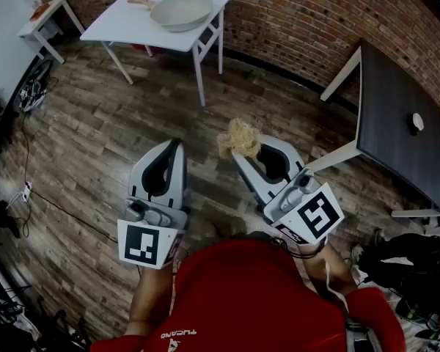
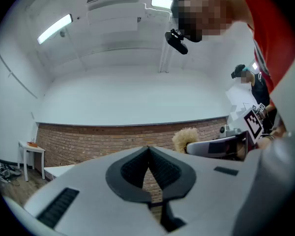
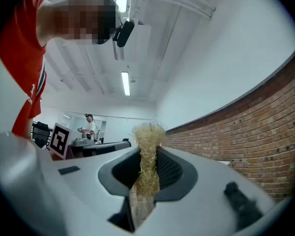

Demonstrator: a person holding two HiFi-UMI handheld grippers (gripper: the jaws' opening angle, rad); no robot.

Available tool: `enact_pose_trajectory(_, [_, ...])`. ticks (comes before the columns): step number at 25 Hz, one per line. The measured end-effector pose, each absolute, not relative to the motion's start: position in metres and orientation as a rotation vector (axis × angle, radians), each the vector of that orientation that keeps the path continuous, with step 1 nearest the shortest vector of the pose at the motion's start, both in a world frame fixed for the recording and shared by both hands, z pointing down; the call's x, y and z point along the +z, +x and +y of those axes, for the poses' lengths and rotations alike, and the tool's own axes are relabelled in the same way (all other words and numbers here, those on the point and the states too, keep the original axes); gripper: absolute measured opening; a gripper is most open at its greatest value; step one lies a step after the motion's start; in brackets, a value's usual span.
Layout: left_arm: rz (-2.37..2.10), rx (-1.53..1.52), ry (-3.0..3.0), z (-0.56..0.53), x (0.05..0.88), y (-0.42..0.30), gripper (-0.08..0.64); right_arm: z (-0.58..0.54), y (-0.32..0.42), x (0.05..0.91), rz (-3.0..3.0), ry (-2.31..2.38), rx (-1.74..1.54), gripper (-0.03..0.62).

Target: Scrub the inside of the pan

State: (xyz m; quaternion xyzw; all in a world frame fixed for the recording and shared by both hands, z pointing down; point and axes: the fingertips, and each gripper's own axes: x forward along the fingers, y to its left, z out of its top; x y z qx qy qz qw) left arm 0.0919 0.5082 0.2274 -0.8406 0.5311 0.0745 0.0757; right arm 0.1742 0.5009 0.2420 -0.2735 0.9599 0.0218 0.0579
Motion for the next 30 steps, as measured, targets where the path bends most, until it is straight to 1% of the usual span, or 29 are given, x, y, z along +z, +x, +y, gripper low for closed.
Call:
enact_pose_trajectory(12, [1.604,0.233,-2.496,0.51,0.225,0.072,0.012,0.503,0.157,0.238,2.889,-0.801,0.056,0.084])
enact_pose_trajectory(21, [1.607,0.233,-2.477,0.507,0.224,0.047,0.012,0.496,0.142,0.236,2.846,-0.8,0.001,0.084])
enact_pose_trajectory(30, [1.627,0.206,-2.48,0.494,0.227,0.011,0.012,0.489,0.115,0.234,2.828,-0.839,0.013,0.084])
